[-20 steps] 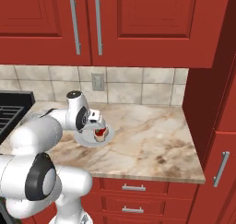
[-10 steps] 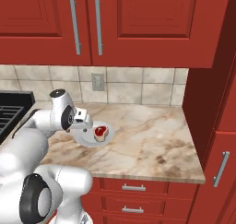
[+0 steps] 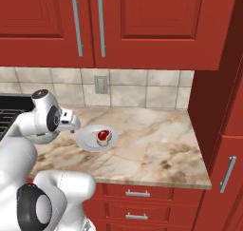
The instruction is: Place the steak on the plate and place the cucumber on the same plate.
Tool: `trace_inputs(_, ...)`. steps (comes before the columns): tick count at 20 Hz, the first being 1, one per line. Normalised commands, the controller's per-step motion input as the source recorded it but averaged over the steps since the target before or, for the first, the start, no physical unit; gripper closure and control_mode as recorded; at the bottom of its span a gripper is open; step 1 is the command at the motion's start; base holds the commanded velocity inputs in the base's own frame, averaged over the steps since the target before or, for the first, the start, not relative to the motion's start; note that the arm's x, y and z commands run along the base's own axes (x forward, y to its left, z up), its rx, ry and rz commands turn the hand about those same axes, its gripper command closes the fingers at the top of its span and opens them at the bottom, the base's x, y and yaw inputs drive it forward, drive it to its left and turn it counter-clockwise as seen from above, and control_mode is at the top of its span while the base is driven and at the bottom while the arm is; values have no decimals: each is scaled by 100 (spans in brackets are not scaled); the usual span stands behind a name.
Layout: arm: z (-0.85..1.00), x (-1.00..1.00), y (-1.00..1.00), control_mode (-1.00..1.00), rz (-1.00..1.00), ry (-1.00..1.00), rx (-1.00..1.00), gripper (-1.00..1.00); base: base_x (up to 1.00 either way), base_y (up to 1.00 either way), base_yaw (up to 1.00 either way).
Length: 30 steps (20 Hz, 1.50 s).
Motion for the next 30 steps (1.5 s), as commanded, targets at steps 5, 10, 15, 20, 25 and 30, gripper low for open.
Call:
trace_inputs(5,27,-1,61,-100,6,2,0,-100,0,0,0)
trace_inputs(10,20,4,63,-100,11,2,0,-100,0,0,0)
trace_inputs(15,3,6,57,-100,13,1,0,-100,0,0,0)
trace_inputs(20,-12,14,26,-100,20,1,-1,-100,0,0,0)
trace_inputs(25,-22,31,9,-100,20,1,-3,-100,0,0,0)
trace_inputs(30,-22,27,12,-100,15,10,0,-100,0,0,0)
